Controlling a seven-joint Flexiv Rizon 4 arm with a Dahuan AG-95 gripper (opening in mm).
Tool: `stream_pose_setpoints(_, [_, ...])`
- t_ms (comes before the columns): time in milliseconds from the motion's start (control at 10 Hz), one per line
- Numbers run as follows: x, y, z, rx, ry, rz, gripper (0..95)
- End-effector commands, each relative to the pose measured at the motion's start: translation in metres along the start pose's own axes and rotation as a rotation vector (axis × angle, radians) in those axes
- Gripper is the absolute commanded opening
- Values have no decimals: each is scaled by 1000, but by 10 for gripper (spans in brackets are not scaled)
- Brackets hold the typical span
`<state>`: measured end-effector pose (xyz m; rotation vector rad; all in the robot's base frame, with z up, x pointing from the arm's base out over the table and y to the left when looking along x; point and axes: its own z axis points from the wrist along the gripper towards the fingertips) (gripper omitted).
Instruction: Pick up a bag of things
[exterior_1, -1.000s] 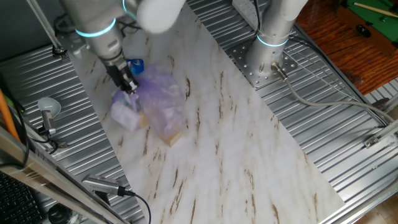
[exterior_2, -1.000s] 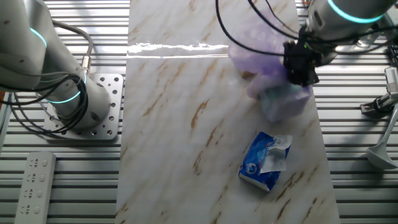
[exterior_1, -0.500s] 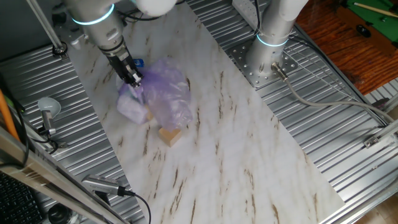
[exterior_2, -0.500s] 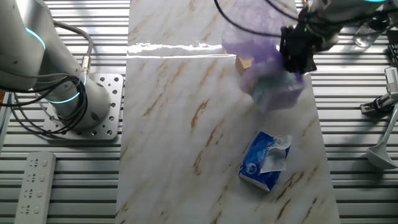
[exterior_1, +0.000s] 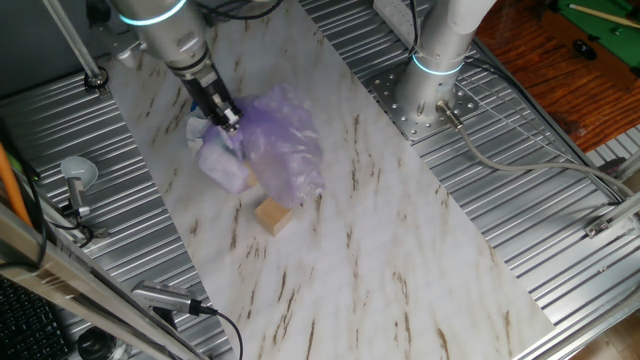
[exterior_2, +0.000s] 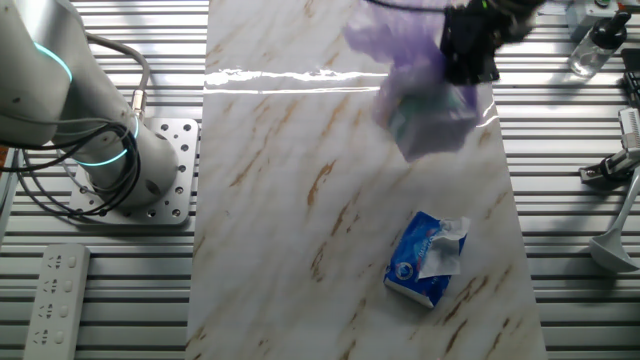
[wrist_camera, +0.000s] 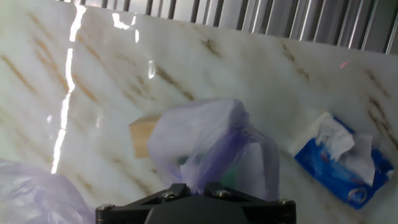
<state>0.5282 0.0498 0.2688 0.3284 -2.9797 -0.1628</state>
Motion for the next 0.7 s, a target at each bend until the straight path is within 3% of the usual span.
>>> stream_pose_setpoints(100, [5,2,-6,-2,2,3,0])
stream_pose_setpoints(700, [5,2,-7,-8,-10,-19,0])
